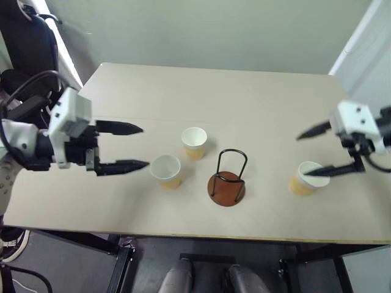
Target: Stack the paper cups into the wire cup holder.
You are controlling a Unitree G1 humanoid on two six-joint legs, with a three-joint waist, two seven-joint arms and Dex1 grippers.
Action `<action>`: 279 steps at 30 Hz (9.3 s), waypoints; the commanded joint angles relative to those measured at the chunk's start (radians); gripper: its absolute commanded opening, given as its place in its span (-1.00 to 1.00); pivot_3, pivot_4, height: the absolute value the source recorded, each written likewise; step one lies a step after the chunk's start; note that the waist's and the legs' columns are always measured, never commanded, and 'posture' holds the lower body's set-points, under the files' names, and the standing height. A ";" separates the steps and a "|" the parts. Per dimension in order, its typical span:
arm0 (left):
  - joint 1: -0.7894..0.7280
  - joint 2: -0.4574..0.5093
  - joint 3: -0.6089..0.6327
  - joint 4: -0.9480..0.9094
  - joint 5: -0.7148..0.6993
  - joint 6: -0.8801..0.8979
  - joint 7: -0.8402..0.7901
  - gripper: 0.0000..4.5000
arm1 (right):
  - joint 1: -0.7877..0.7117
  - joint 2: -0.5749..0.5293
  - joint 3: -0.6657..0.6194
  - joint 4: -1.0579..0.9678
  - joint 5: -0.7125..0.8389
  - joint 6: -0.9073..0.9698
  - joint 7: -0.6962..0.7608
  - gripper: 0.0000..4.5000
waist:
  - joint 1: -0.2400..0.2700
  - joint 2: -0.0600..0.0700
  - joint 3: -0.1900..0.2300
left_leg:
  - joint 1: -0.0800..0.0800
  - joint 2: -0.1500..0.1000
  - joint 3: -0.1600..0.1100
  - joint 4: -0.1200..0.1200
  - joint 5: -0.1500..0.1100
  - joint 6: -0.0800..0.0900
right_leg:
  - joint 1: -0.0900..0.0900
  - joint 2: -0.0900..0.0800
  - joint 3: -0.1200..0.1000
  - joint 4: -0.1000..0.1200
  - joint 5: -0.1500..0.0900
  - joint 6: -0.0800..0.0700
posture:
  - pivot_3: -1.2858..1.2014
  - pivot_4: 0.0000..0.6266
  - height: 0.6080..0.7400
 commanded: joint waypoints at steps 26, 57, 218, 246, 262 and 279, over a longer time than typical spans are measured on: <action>0.174 -0.062 0.226 -0.147 -0.152 -0.022 0.048 1.00 | 0.034 0.079 0.099 0.046 -0.214 -0.115 -0.041 0.99 | -0.023 0.002 0.001 | 0.001 0.003 0.003 0.016 -0.001 0.024 | 0.008 0.003 0.004 0.000 -0.002 0.010 | 0.03 -0.52 1.00; 0.200 -0.052 0.208 -0.144 -0.129 -0.043 0.082 1.00 | -0.595 0.337 0.142 0.014 0.211 0.009 0.116 -0.96 | -0.026 0.003 0.002 | 0.000 0.007 0.002 0.013 -0.002 0.022 | 0.005 0.008 0.004 0.000 -0.004 0.003 | 0.03 -0.52 1.00; -0.880 -0.395 -0.752 0.864 0.382 -0.679 -0.288 0.98 | 0.285 -0.071 -0.819 -0.243 0.580 0.336 -0.078 1.00 | -0.004 0.010 0.002 | -0.005 0.024 0.009 0.051 -0.034 0.027 | 0.016 0.027 0.016 -0.003 -0.009 0.014 | 0.03 -0.52 1.00; -0.829 -0.614 -0.659 1.391 0.837 -0.955 -0.225 -0.60 | 0.338 -0.044 -0.885 -0.325 0.603 0.402 -0.128 1.00 | 0.007 0.010 0.002 | -0.009 0.022 0.023 0.061 -0.039 0.038 | 0.012 0.023 0.027 -0.002 -0.011 0.023 | 0.03 -0.52 1.00; -1.036 -0.469 -0.653 0.746 0.044 -0.462 -0.310 -0.98 | 0.356 -0.050 -0.916 -0.319 0.586 0.392 -0.115 1.00 | 0.010 0.009 0.001 | -0.019 0.019 0.030 0.068 -0.040 0.040 | 0.004 0.020 0.030 -0.003 -0.011 0.029 | 0.03 -0.52 1.00; -0.976 -0.303 -1.100 0.581 0.037 -0.722 -0.310 -0.98 | 0.371 -0.043 -0.954 -0.356 0.593 0.430 -0.133 1.00 | -0.003 0.021 0.000 | -0.001 0.015 0.034 0.066 -0.046 0.050 | 0.019 0.015 0.035 0.000 -0.015 0.031 | 0.03 -0.52 1.00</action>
